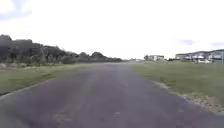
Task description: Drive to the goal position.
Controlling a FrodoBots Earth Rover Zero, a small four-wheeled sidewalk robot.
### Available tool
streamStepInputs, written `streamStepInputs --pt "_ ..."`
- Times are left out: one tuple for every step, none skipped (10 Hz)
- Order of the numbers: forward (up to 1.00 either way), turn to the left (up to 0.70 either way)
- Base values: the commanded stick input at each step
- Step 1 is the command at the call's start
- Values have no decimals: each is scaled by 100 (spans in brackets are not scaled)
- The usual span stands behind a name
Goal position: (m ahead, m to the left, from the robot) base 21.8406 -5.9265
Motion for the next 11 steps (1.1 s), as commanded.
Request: streamStepInputs --pt "70 2" --pt "70 2" --pt "70 2" --pt "70 2" --pt "70 2" --pt "70 2" --pt "70 2" --pt "70 2" --pt "70 2" --pt "70 2" --pt "70 2"
